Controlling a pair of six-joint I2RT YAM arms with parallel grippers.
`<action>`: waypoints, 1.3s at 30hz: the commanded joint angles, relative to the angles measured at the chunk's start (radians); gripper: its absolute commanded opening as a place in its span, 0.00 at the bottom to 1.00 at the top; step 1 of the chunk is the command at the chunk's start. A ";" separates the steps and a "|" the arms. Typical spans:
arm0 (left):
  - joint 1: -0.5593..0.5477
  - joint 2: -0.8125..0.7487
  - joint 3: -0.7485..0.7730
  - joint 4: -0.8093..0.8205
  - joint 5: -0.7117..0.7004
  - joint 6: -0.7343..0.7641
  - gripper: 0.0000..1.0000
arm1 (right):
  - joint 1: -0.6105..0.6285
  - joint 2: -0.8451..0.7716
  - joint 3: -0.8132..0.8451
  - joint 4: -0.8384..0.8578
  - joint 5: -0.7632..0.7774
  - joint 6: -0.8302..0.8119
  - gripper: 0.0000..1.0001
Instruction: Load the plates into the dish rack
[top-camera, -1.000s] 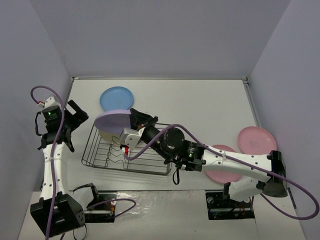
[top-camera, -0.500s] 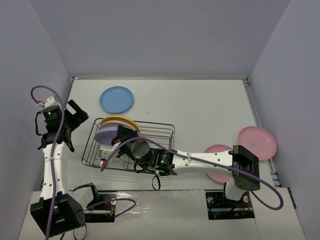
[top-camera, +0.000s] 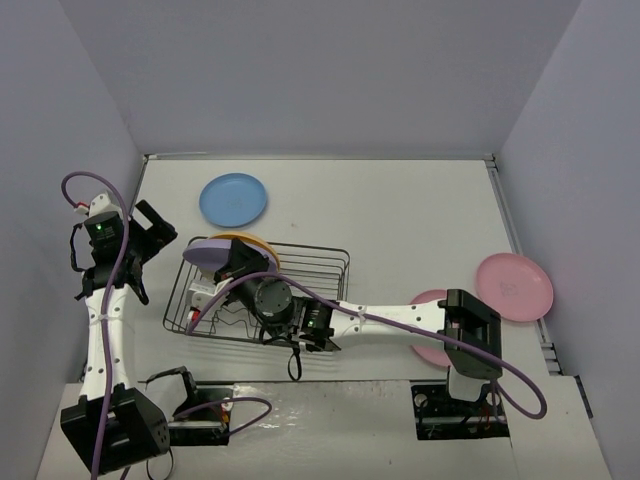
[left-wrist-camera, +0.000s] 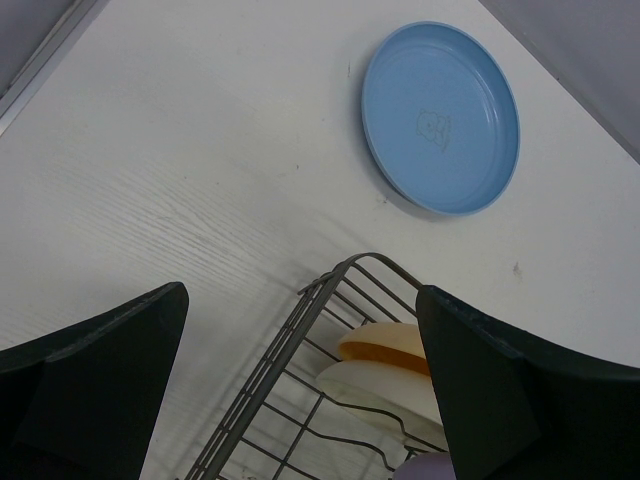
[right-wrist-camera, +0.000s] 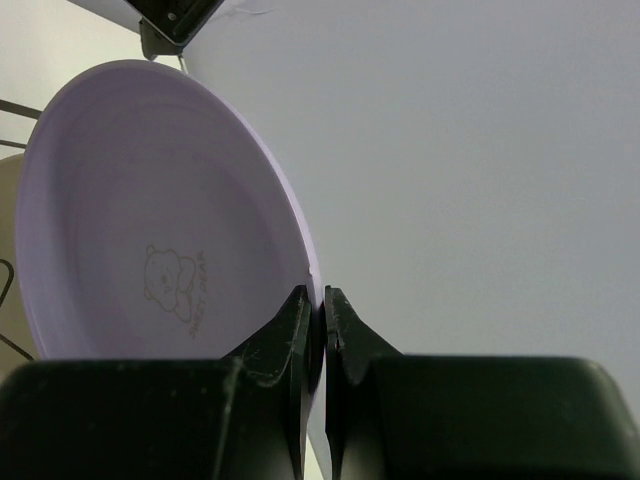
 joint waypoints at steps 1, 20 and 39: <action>-0.001 -0.003 0.038 0.034 -0.002 0.009 0.97 | 0.006 -0.019 0.056 0.122 0.022 -0.010 0.00; -0.002 -0.001 0.041 0.028 -0.003 0.014 0.97 | -0.024 0.053 0.030 0.126 0.006 0.009 0.00; -0.002 -0.006 0.041 0.028 -0.004 0.014 0.97 | -0.052 0.112 0.017 0.082 -0.030 0.215 0.00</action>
